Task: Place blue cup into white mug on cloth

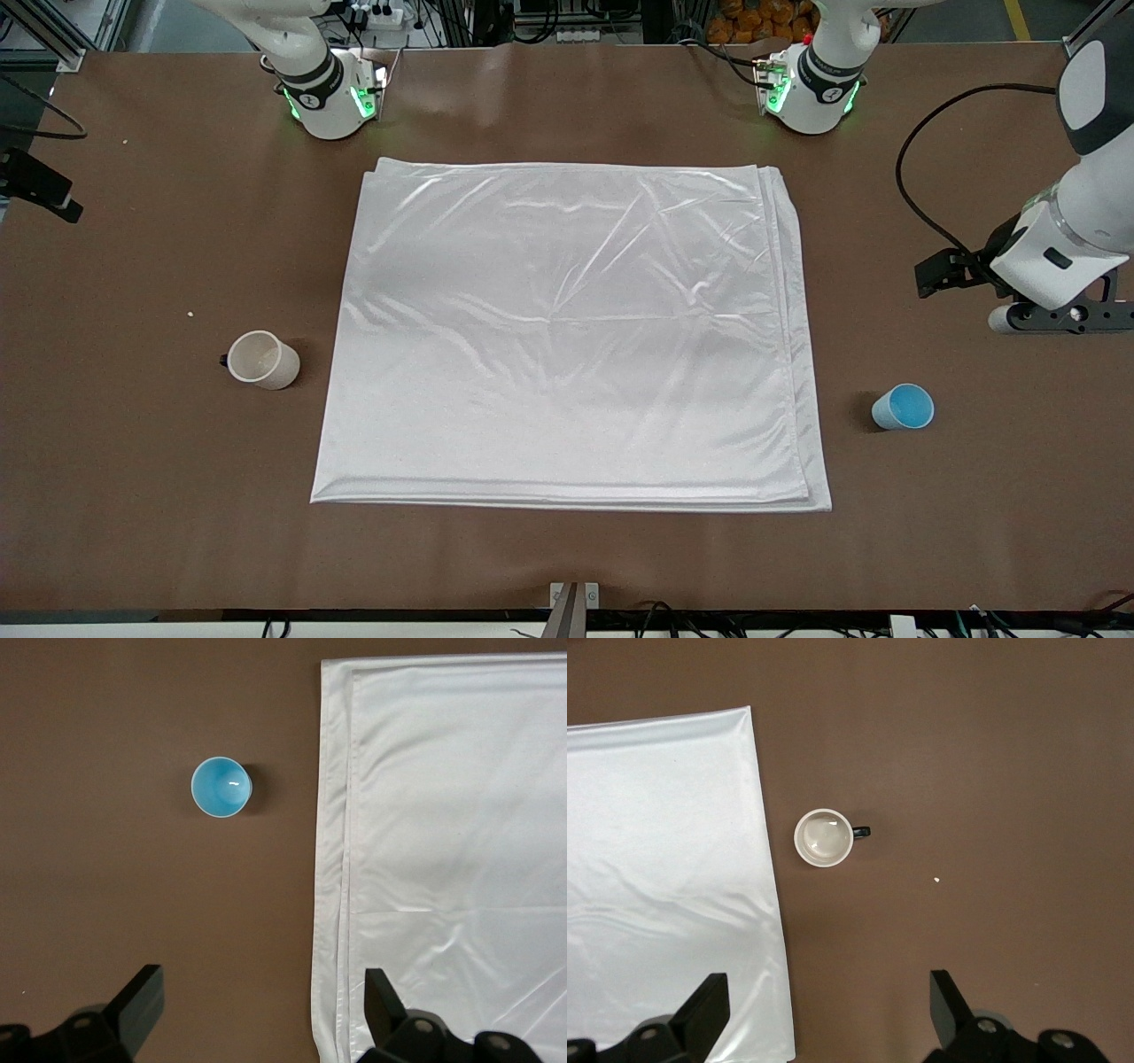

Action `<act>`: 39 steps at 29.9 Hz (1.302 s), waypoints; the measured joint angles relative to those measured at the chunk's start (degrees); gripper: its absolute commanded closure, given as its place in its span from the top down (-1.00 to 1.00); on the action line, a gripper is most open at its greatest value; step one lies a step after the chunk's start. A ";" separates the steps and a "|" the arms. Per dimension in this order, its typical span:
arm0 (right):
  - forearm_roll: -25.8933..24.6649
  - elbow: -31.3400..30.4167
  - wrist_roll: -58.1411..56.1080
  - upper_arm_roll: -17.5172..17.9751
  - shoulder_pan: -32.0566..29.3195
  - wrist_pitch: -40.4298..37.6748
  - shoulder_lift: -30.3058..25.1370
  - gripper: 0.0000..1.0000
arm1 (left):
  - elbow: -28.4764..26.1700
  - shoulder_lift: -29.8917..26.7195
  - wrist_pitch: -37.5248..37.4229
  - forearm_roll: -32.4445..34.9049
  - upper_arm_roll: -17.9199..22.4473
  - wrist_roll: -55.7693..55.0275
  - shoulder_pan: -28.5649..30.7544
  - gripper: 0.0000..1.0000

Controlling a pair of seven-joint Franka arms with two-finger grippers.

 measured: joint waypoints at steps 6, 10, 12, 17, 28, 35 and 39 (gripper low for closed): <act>0.01 0.00 0.01 0.00 0.00 0.03 0.15 1.00 | 0.00 1.33 0.02 0.00 0.09 0.00 0.19 1.00; 0.01 0.00 0.02 0.00 0.00 0.22 0.26 1.00 | -0.03 3.78 1.33 0.00 0.41 0.00 0.77 1.00; 0.02 -0.01 0.02 0.00 0.00 0.33 0.32 1.00 | -0.03 5.15 2.16 0.00 0.49 0.00 1.36 1.00; 0.03 -0.73 0.02 0.01 0.00 1.44 0.57 1.00 | -0.03 9.19 5.33 0.06 0.71 0.20 4.13 1.00; 0.08 -4.07 0.02 0.19 0.15 5.34 1.15 1.00 | 0.02 15.64 11.81 1.74 0.87 5.28 8.89 1.00; 0.08 -7.55 0.02 0.17 0.14 8.83 1.32 1.00 | 0.04 18.28 14.73 2.22 0.87 7.23 10.15 1.00; 0.08 -9.56 -0.04 0.15 0.14 10.41 1.39 1.00 | 0.04 20.13 17.43 2.26 0.88 7.44 10.75 1.00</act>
